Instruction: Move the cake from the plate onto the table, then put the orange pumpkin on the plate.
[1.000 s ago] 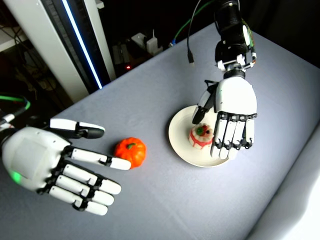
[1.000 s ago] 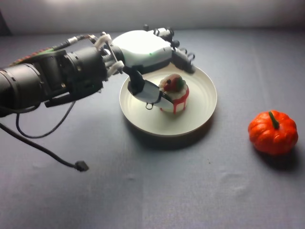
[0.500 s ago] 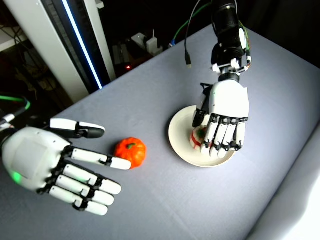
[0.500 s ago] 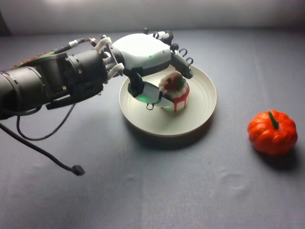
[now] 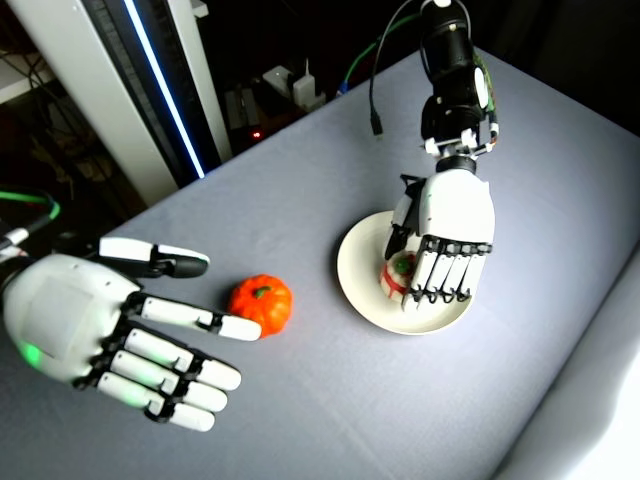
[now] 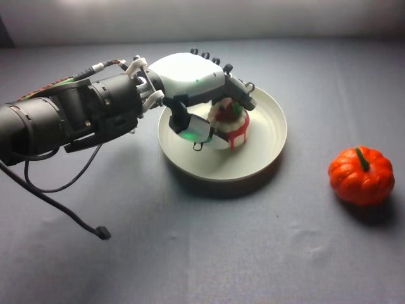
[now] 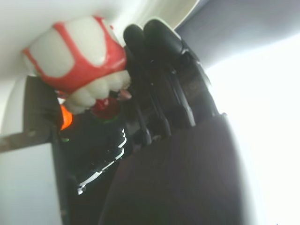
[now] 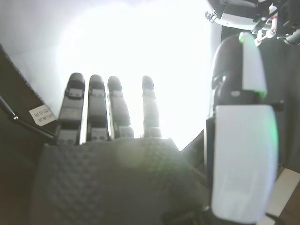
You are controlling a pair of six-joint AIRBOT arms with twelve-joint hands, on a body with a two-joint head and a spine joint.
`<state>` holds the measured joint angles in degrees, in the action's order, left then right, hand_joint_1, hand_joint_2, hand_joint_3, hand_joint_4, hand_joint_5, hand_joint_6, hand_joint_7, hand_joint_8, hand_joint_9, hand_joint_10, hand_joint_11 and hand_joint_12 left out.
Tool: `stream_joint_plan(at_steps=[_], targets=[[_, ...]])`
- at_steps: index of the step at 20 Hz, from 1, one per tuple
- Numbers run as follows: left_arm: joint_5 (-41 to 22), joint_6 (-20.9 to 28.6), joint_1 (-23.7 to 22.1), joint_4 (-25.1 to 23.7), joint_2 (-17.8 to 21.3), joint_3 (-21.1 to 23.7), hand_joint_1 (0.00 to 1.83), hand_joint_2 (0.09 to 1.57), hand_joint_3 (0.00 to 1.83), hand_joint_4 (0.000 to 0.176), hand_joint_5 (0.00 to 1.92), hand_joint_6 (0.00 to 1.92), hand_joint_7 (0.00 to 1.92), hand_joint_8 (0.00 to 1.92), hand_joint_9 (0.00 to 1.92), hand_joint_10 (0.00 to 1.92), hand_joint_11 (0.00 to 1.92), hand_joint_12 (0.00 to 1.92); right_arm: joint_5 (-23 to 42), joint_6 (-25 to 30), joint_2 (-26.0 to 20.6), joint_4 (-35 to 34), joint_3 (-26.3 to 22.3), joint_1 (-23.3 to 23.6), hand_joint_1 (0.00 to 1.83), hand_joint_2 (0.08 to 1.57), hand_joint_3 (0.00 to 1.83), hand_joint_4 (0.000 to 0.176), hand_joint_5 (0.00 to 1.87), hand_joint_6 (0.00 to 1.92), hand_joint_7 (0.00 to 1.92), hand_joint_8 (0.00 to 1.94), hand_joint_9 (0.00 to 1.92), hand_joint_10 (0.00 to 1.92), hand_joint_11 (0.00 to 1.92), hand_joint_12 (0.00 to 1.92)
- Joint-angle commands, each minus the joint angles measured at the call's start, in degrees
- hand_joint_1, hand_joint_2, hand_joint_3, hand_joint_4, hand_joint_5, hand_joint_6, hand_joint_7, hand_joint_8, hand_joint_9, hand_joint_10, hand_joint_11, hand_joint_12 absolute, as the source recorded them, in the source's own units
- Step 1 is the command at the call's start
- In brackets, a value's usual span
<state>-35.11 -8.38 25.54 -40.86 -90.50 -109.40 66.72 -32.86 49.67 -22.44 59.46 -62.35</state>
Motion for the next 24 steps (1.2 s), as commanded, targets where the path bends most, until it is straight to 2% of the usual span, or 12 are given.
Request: stream_joint_plan(at_steps=[1, 5, 6, 12, 16, 18, 19, 20, 21, 22, 23, 24], targets=[[-1.98, -0.61, 0.66, 0.42, -0.12, -0.35, 1.19, 1.17, 0.01, 0.000, 0.82, 1.12, 0.90, 1.25, 0.82, 1.58, 0.78, 1.78, 7.01, 0.59, -0.10, -0.33, 0.43, 0.67, 0.79, 0.96, 0.00, 0.176, 0.15, 0.01, 0.00, 0.00, 0.00, 0.00, 0.00, 0.00], [-3.14, -0.61, 0.57, 1.51, 0.32, 0.06, 1.18, 1.21, 0.00, 0.016, 0.82, 1.26, 0.79, 1.36, 0.72, 1.59, 0.67, 1.82, 7.00, 0.59, -0.10, -0.39, 0.52, 0.66, 0.77, 0.95, 0.00, 0.176, 0.15, 0.00, 0.00, 0.00, 0.00, 0.00, 0.00, 0.00], [-3.44, -0.61, 0.31, 1.76, 0.54, 0.31, 1.17, 1.22, 0.01, 0.002, 0.82, 1.24, 0.75, 1.43, 0.69, 1.63, 0.64, 1.87, 7.00, 0.59, -0.10, -0.39, 0.53, 0.66, 0.76, 0.95, 0.00, 0.176, 0.14, 0.00, 0.00, 0.00, 0.00, 0.00, 0.00, 0.00], [-5.85, -0.61, -0.91, 5.08, 3.49, 3.06, 1.17, 1.23, 0.00, 0.000, 0.79, 1.23, 0.73, 1.50, 0.64, 1.72, 0.67, 1.92, 6.97, 0.59, -0.09, -0.38, 0.53, 0.66, 0.76, 0.94, 0.00, 0.176, 0.16, 0.00, 0.01, 0.00, 0.00, 0.00, 0.00, 0.00], [-8.24, -0.61, -1.69, 8.66, 5.74, 5.06, 1.21, 1.20, 0.00, 0.000, 0.81, 1.13, 0.86, 1.39, 0.82, 1.57, 0.80, 1.80, 6.94, 0.58, -0.08, -0.40, 0.52, 0.66, 0.78, 0.97, 0.01, 0.176, 0.15, 0.00, 0.01, 0.00, 0.00, 0.00, 0.00, 0.00], [-9.47, -0.61, -2.21, 10.08, 7.64, 6.58, 1.22, 1.19, 0.00, 0.000, 0.83, 1.09, 0.87, 1.40, 0.81, 1.65, 0.78, 1.86, 6.93, 0.58, -0.07, -0.40, 0.48, 0.66, 0.80, 0.97, 0.01, 0.176, 0.16, 0.00, 0.01, 0.00, 0.00, 0.00, 0.00, 0.00], [-9.89, -0.61, -2.36, 10.48, 8.70, 7.40, 1.21, 1.20, 0.00, 0.000, 0.81, 1.12, 0.84, 1.43, 0.76, 1.68, 0.72, 1.91, 6.92, 0.58, -0.07, -0.43, 0.44, 0.66, 0.81, 0.97, 0.01, 0.176, 0.16, 0.00, 0.02, 0.00, 0.00, 0.00, 0.00, 0.00], [-10.29, -0.61, -2.38, 11.10, 9.84, 8.21, 1.13, 1.21, 0.00, 0.000, 0.78, 1.28, 0.56, 1.37, 0.61, 1.65, 0.65, 1.92, 6.92, 0.58, -0.08, -0.49, 0.37, 0.66, 0.80, 0.98, 0.01, 0.176, 0.16, 0.00, 0.03, 0.01, 0.00, 0.00, 0.00, 0.00], [-10.71, -0.61, -2.35, 11.90, 11.28, 9.16, 1.13, 1.19, 0.00, 0.000, 0.83, 1.24, 0.54, 1.28, 0.64, 1.56, 0.72, 1.87, 6.92, 0.58, -0.08, -0.52, 0.35, 0.66, 0.81, 0.98, 0.01, 0.176, 0.16, 0.00, 0.03, 0.01, 0.00, 0.00, 0.02, 0.01], [-11.16, -0.61, -2.31, 12.30, 12.54, 9.98, 1.14, 1.16, 0.00, 0.000, 0.89, 1.14, 0.30, 1.08, 0.13, 1.39, 0.14, 1.91, 6.92, 0.58, -0.08, -0.63, 0.31, 0.66, 0.80, 0.97, 0.00, 0.175, 0.15, 0.00, 0.03, 0.01, 0.00, 0.00, 0.02, 0.01], [-11.47, -0.61, -1.95, 12.95, 14.42, 11.10, 1.12, 1.19, 0.00, 0.000, 0.82, 1.24, 0.14, 0.97, 0.02, 1.07, 0.03, 1.92, 6.92, 0.58, -0.08, -0.71, 0.26, 0.66, 0.80, 0.97, 0.00, 0.163, 0.14, 0.00, 0.03, 0.00, 0.00, 0.00, 0.03, 0.01], [-11.65, -0.61, -1.48, 13.73, 16.14, 12.08, 1.10, 1.24, 0.01, 0.000, 0.73, 1.39, 0.20, 1.27, 0.00, 1.43, 0.00, 1.92, 6.92, 0.58, -0.08, -0.73, 0.26, 0.66, 0.79, 0.96, 0.00, 0.155, 0.13, 0.00, 0.03, 0.00, 0.00, 0.00, 0.03, 0.01]])
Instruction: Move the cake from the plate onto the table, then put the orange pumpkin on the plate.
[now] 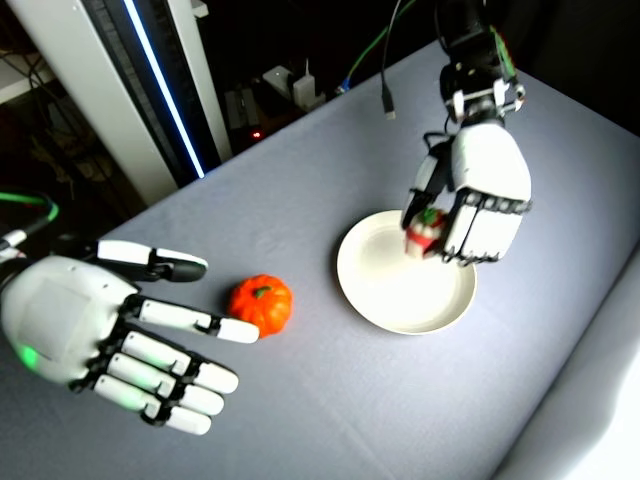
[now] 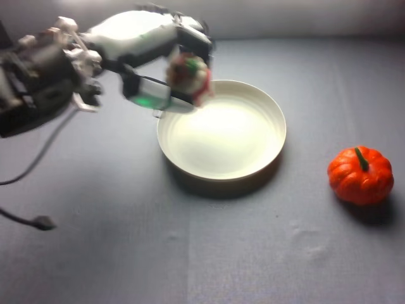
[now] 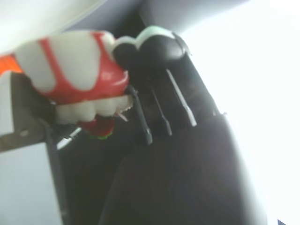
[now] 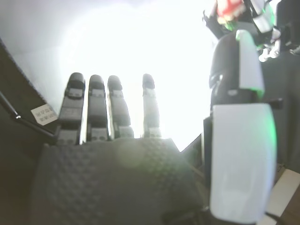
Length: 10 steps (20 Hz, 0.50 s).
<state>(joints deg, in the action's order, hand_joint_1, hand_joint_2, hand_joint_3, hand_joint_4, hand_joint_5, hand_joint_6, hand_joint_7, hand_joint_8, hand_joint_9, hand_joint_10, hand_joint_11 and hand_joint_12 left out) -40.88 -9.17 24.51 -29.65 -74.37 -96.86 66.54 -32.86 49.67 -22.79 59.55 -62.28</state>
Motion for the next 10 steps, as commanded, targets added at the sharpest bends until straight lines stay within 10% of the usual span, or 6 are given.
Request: stream_joint_plan(at_steps=[1, 3, 10], targets=[[-5.80, 0.18, 0.30, 3.60, 1.94, 0.57, 1.11, 1.30, 0.03, 0.000, 0.70, 1.52, 0.45, 1.57, 0.21, 1.76, 0.27, 1.92, 7.10, 0.58, -0.08, -0.47, 0.10, 0.59, 0.77, 0.96, 0.00, 0.151, 0.12, 0.00, 0.02, 0.00, 0.00, 0.00, 0.03, 0.02], [-5.59, 0.18, 1.98, 5.94, 4.87, 1.83, 1.15, 1.27, 0.04, 0.000, 0.75, 1.39, 0.59, 1.67, 0.53, 1.91, 0.59, 1.92, 7.09, 0.58, -0.08, -0.66, 0.09, 0.59, 0.78, 0.95, 0.00, 0.168, 0.12, 0.01, 0.02, 0.00, 0.00, 0.00, 0.03, 0.02], [-6.19, 0.18, 10.72, 14.34, 9.95, 3.30, 1.16, 1.27, 0.01, 0.000, 0.78, 1.34, 0.58, 1.65, 0.36, 1.88, 0.26, 1.92, 7.09, 0.58, -0.11, -0.77, -0.21, 0.45, 0.81, 0.96, 0.01, 0.165, 0.14, 0.00, 0.00, 0.00, 0.00, 0.00, 0.03, 0.02]])
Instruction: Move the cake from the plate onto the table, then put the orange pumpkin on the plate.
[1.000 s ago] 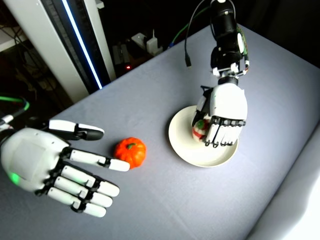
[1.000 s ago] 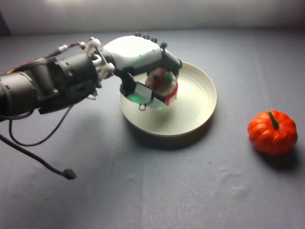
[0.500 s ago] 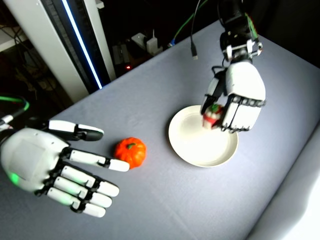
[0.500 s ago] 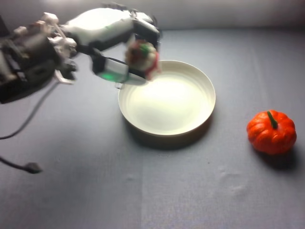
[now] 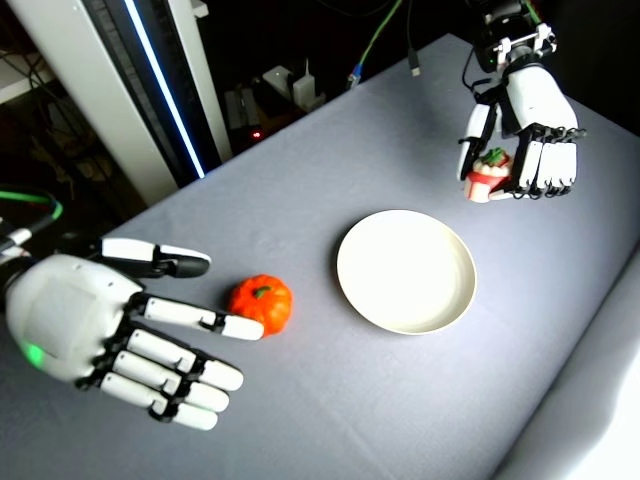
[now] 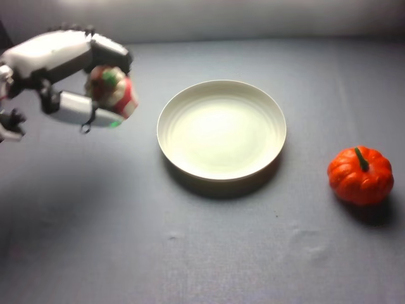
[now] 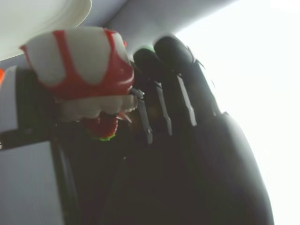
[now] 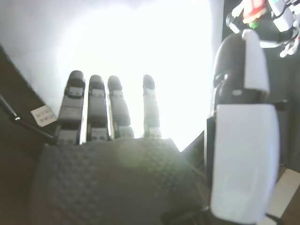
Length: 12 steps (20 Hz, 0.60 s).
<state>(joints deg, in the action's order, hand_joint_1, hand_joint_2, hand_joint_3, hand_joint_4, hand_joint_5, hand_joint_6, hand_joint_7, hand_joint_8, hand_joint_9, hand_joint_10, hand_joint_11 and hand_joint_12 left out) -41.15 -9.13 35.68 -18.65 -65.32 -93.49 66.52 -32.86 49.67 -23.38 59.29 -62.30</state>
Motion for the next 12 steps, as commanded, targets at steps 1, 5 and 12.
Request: stream_joint_plan(at_steps=[1, 5, 12], targets=[[-5.83, 0.14, 0.40, 3.98, 1.19, 0.01, 1.15, 1.28, 0.02, 0.000, 0.74, 1.37, 0.60, 1.69, 0.51, 1.91, 0.46, 1.92, 7.11, 0.58, -0.11, -0.20, 0.01, 0.47, 0.80, 0.95, 0.00, 0.166, 0.13, 0.00, 0.00, 0.00, 0.00, 0.00, 0.03, 0.03], [-5.85, 0.14, 6.82, 8.73, 3.76, 1.16, 1.23, 0.83, 0.79, 0.000, 0.86, 1.26, 0.84, 1.67, 0.85, 1.89, 0.91, 1.92, 7.11, 0.58, -0.12, -0.25, -0.16, 0.38, 0.82, 0.99, 0.01, 0.157, 0.12, 0.00, 0.00, 0.00, 0.00, 0.00, 0.00, 0.00], [-6.41, 0.14, 17.76, 14.88, 6.26, 3.52, 1.23, 1.16, 0.03, 0.000, 0.87, 1.02, 0.87, 1.42, 0.76, 1.64, 0.74, 1.81, 7.13, 0.58, -0.12, -0.30, -0.48, 0.38, 0.75, 0.98, 0.00, 0.146, 0.09, 0.00, 0.00, 0.00, 0.00, 0.00, 0.02, 0.01]])
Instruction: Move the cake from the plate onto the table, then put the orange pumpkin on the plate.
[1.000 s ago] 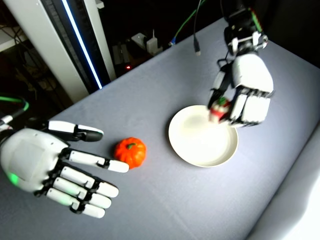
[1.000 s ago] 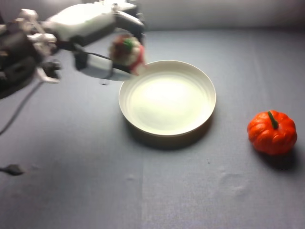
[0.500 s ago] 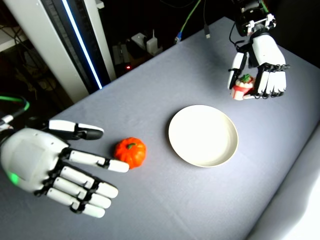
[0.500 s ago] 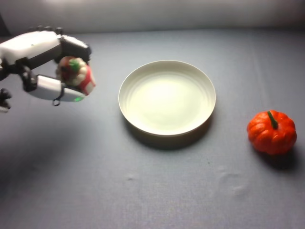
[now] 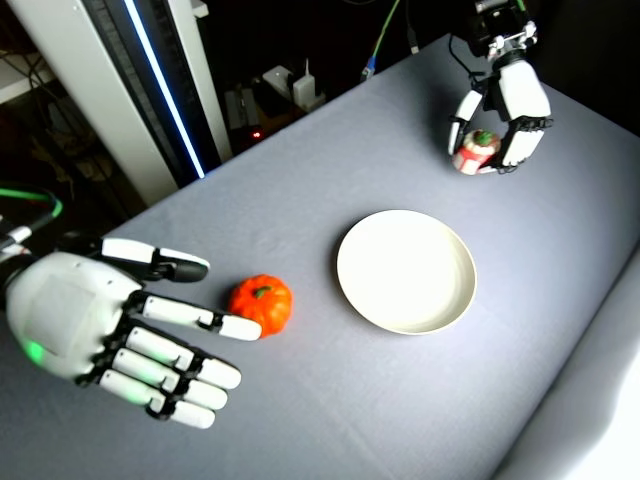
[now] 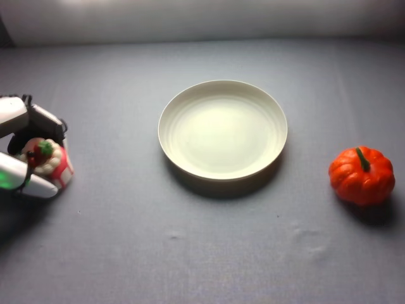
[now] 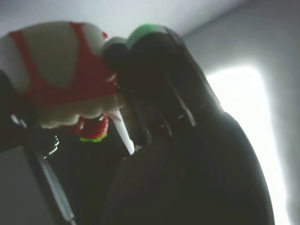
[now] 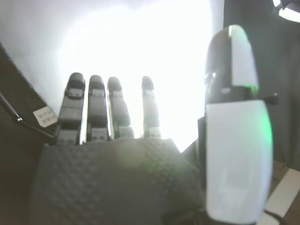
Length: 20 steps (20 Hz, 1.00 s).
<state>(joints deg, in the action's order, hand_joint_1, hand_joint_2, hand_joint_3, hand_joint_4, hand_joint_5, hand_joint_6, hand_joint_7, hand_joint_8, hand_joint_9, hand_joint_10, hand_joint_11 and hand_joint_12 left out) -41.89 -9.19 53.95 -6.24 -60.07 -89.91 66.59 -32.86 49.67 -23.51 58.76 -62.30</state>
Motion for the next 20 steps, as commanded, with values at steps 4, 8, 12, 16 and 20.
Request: stream_joint_plan(at_steps=[4, 8, 12, 16, 20], targets=[[-3.87, 0.20, 0.62, 2.20, -0.60, -1.17, 1.19, 1.20, 0.01, 0.000, 0.89, 1.17, 0.73, 1.42, 0.56, 1.55, 0.52, 1.73, 7.08, 0.58, -0.11, -0.17, -0.07, 0.38, 0.73, 0.95, 0.00, 0.148, 0.08, 0.00, 0.00, 0.00, 0.00, 0.00, 0.04, 0.02], [-3.50, 0.20, 0.60, 1.98, -1.47, -1.47, 1.06, 0.90, 0.00, 0.000, 0.26, 0.08, 0.28, 0.12, 0.36, 0.47, 0.06, 1.44, 7.09, 0.58, -0.12, -0.16, -0.14, 0.31, 0.74, 0.94, 0.00, 0.164, 0.09, 0.00, 0.00, 0.00, 0.00, 0.00, 0.03, 0.02], [-4.79, 0.20, -0.13, 3.04, -0.51, -0.49, 0.99, 0.79, 0.00, 0.151, 0.00, 0.00, 0.00, 0.00, 0.00, 0.00, 0.00, 0.06, 7.09, 0.58, -0.11, -0.17, -0.14, 0.19, 0.74, 0.93, 0.00, 0.160, 0.08, 0.00, 0.00, 0.00, 0.00, 0.00, 0.03, 0.02], [-5.86, 0.20, -1.17, 3.04, 0.26, 0.16, 0.93, 0.75, 0.00, 0.175, 0.00, 0.00, 0.00, 0.00, 0.00, 0.00, 0.00, 0.00, 7.08, 0.58, -0.11, -0.17, -0.13, 0.09, 0.78, 0.92, 0.00, 0.159, 0.08, 0.00, 0.00, 0.00, 0.00, 0.00, 0.00, 0.00], [-8.92, 0.20, -1.89, 4.36, 2.57, 2.39, 0.89, 0.72, 0.00, 0.161, 0.00, 0.00, 0.00, 0.00, 0.00, 0.00, 0.01, 0.33, 7.06, 0.58, -0.12, -0.17, -0.13, -0.14, 0.76, 0.93, 0.00, 0.144, 0.08, 0.00, 0.00, 0.00, 0.00, 0.00, 0.02, 0.01]])
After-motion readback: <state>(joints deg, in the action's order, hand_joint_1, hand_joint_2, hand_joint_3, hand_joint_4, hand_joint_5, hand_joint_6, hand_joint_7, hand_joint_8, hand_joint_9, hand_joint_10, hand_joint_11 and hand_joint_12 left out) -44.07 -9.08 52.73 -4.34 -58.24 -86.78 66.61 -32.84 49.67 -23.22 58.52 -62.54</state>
